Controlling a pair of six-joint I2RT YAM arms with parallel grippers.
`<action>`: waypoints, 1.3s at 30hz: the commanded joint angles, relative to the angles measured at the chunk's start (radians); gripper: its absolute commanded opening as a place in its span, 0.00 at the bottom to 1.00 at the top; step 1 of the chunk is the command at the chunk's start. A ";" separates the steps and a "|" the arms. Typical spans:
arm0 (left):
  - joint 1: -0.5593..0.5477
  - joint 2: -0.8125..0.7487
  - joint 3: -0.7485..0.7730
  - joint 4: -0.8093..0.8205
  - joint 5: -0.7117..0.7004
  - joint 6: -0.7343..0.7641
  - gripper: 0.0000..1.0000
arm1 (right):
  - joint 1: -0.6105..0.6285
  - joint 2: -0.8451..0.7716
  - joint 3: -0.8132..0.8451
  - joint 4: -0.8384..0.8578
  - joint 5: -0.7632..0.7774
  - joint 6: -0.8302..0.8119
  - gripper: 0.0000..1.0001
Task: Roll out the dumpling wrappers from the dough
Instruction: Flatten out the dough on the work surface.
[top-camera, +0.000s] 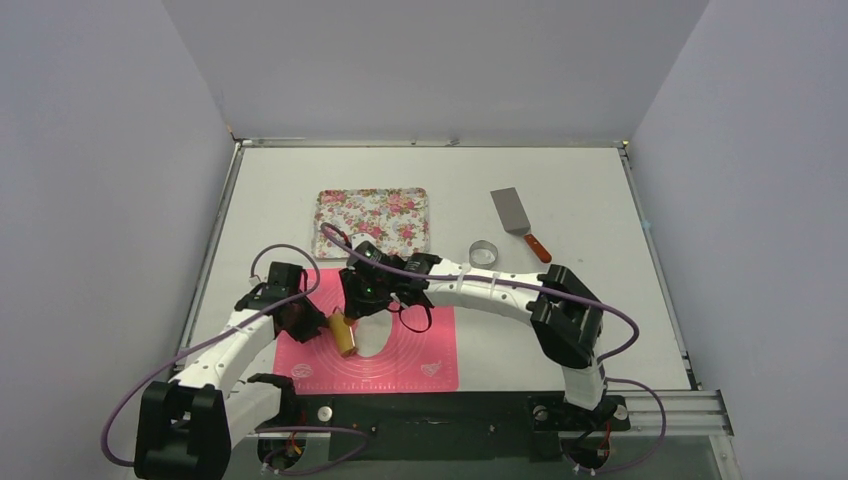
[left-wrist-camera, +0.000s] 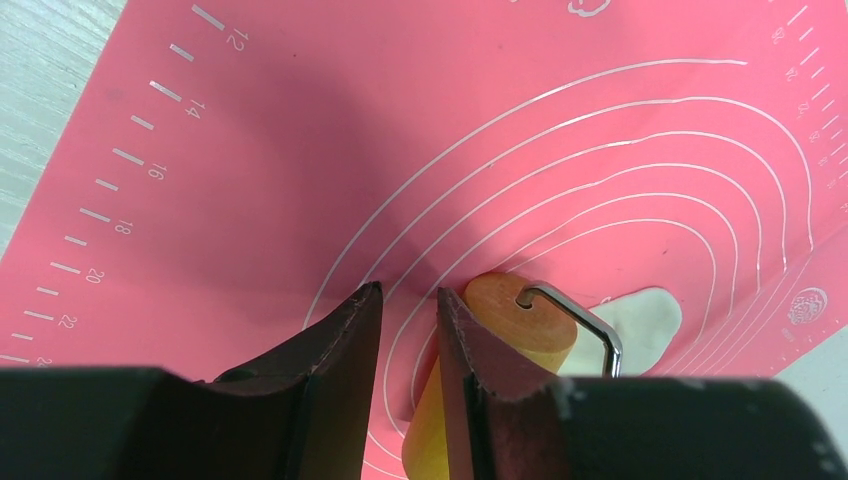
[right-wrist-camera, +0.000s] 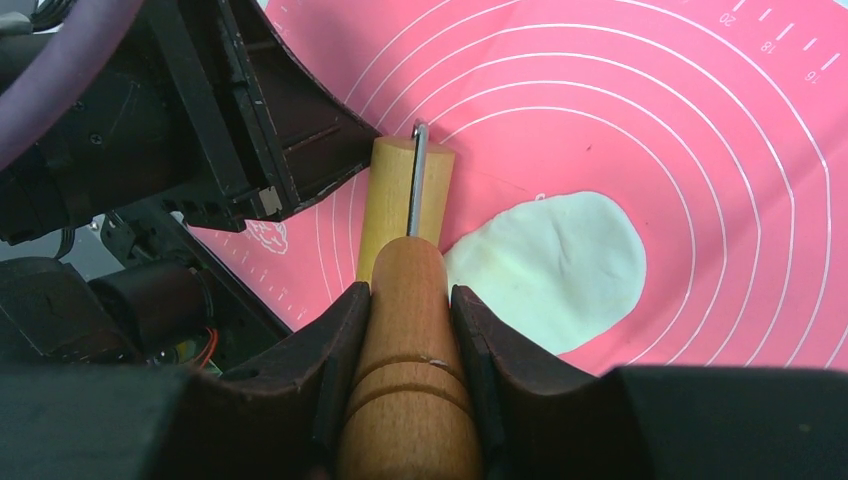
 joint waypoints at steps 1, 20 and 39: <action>0.011 -0.010 -0.035 -0.002 -0.014 0.009 0.26 | -0.034 0.111 -0.098 -0.281 0.054 -0.050 0.00; 0.018 -0.021 -0.073 0.033 0.001 0.000 0.23 | -0.094 -0.260 -0.324 -0.273 -0.017 -0.018 0.00; 0.019 -0.057 -0.096 0.031 0.007 0.005 0.22 | -0.065 -0.305 -0.166 -0.293 0.098 -0.054 0.00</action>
